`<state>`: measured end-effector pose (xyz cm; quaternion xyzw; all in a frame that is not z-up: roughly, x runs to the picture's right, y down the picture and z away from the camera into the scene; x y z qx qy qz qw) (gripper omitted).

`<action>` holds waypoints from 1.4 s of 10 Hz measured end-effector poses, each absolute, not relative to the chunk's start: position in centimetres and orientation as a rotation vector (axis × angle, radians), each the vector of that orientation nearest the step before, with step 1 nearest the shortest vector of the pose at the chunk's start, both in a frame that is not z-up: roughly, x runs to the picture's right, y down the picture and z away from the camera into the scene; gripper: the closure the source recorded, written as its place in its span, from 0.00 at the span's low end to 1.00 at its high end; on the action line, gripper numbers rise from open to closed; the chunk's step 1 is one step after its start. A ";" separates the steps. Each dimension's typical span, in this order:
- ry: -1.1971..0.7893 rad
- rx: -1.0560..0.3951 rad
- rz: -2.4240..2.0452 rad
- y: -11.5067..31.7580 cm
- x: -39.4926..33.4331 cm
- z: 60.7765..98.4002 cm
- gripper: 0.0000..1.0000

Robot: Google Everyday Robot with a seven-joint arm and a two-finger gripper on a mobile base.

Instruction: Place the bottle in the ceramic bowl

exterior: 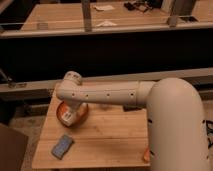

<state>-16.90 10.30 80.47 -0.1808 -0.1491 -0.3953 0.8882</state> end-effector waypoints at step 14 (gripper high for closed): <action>-0.330 -0.364 -0.820 10.4 -17.2 80.3 0.67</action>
